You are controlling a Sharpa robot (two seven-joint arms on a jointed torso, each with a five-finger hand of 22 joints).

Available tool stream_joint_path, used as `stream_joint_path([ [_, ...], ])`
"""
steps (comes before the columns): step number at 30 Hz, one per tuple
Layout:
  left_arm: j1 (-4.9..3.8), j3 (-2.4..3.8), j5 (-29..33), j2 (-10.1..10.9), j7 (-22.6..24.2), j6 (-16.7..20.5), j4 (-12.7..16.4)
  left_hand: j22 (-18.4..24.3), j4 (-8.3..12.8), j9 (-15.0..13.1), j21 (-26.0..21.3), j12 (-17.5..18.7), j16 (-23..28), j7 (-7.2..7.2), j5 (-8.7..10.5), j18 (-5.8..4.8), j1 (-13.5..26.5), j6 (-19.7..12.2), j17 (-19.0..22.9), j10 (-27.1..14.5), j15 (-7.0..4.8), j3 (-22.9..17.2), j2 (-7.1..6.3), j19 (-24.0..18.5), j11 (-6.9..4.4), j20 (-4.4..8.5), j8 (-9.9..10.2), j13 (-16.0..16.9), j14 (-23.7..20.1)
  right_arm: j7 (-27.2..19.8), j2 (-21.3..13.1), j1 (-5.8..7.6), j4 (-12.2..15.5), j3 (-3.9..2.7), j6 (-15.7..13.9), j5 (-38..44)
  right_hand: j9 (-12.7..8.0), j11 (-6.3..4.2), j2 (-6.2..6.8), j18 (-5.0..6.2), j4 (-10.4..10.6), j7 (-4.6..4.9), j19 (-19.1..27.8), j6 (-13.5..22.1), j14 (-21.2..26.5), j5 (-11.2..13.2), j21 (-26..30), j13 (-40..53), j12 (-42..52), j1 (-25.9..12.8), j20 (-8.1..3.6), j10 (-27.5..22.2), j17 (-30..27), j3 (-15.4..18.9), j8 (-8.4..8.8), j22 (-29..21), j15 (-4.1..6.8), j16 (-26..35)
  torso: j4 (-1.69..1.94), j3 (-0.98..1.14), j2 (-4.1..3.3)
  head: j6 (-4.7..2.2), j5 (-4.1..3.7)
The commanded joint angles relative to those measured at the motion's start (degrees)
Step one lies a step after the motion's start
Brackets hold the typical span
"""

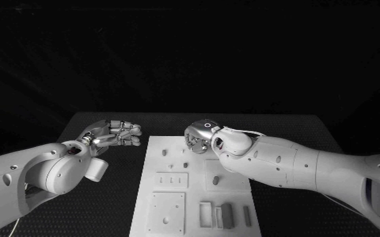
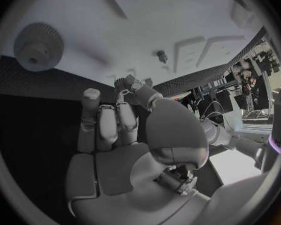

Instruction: Assemble the parts on the task board

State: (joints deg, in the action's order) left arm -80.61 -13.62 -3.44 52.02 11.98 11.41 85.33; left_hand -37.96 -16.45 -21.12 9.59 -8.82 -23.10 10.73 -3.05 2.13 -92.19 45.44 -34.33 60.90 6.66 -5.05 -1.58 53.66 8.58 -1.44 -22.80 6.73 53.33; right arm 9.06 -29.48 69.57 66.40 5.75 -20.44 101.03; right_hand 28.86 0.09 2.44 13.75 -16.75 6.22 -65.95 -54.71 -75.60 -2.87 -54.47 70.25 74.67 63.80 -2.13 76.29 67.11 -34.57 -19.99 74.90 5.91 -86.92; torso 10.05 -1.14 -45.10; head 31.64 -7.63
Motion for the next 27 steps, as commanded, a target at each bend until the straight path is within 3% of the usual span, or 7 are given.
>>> stream_joint_path([
  [1, -0.09, 0.03, -0.01, -0.20, 0.40, -0.65, 0.00, 0.07, -0.08, 0.02, -0.22, 0.25, 0.27, 0.26, 0.04, 0.92, 0.32, 0.05, -0.08, -0.06, 0.12, 0.35, -0.24, 0.15, 0.32, 0.31, 0.14, -0.07, 0.29, 1.19, 0.76, -0.01, -0.79, -0.03, -1.31, 2.29, 0.13, -0.33, 0.46, 1.25, 0.10, -0.08, -0.19, -0.46, -0.16, 0.04, -0.26, 0.01, -0.34, -0.24, -0.29, 0.21, -0.01, -0.39, -0.11, 1.15, 0.22, -0.24, 0.05, -0.01, -0.01, -0.08, -0.03],
  [14, -0.07, 0.02, 0.05, -0.76, 0.40, -0.93, -0.48, 0.08, -0.08, 0.01, -0.26, 0.30, 0.32, 0.26, 0.04, 0.90, 0.34, 0.05, -0.14, -0.05, 0.12, 0.36, -0.22, 0.16, 0.32, 0.32, 0.17, -0.07, 0.30, 1.39, 3.40, -0.07, -3.66, -0.03, -2.81, 3.80, 0.18, -0.35, 0.66, 1.25, 0.05, -0.09, -0.23, -0.39, -0.16, 0.04, -0.31, -0.12, -0.54, -0.09, -0.38, 0.21, -0.22, -0.55, 0.02, 1.12, 0.26, -0.20, 0.13, -0.05, -0.01, -0.13, 0.35],
  [20, -0.07, 0.02, 0.05, -0.70, 0.41, -0.86, -0.45, 0.08, -0.08, 0.01, -0.28, 0.32, 0.36, 0.26, 0.04, 0.90, 0.34, 0.05, -0.17, -0.04, 0.12, 0.37, -0.21, 0.17, 0.32, 0.32, 0.19, -0.07, 0.31, 1.11, 4.67, -0.11, -5.03, -0.03, -3.22, 3.78, 0.19, -0.34, 0.80, 1.25, 0.05, -0.08, -0.25, -0.32, -0.16, 0.04, -0.32, -0.08, -0.56, -0.01, -0.43, 0.28, -0.31, -0.63, 0.12, 1.11, 0.26, -0.18, -0.13, 0.03, -0.05, -0.26, 0.69],
  [27, -0.07, 0.00, 0.10, -1.12, 0.33, -1.12, -0.67, 0.09, -0.07, 0.01, -0.30, 0.34, 0.39, 0.26, 0.04, 0.89, 0.34, 0.05, -0.19, -0.03, 0.12, 0.37, -0.21, 0.18, 0.32, 0.33, 0.20, -0.07, 0.31, 0.68, 5.88, -0.55, -6.82, -0.01, -2.69, 3.44, 0.20, -0.33, 0.83, 1.25, 0.05, -0.07, -0.25, -0.30, -0.17, 0.04, -0.33, -0.12, -0.61, 0.02, -0.44, 0.28, -0.35, -0.66, 0.15, 1.10, 0.25, -0.17, 0.08, -0.01, -0.01, -0.20, 0.68],
])
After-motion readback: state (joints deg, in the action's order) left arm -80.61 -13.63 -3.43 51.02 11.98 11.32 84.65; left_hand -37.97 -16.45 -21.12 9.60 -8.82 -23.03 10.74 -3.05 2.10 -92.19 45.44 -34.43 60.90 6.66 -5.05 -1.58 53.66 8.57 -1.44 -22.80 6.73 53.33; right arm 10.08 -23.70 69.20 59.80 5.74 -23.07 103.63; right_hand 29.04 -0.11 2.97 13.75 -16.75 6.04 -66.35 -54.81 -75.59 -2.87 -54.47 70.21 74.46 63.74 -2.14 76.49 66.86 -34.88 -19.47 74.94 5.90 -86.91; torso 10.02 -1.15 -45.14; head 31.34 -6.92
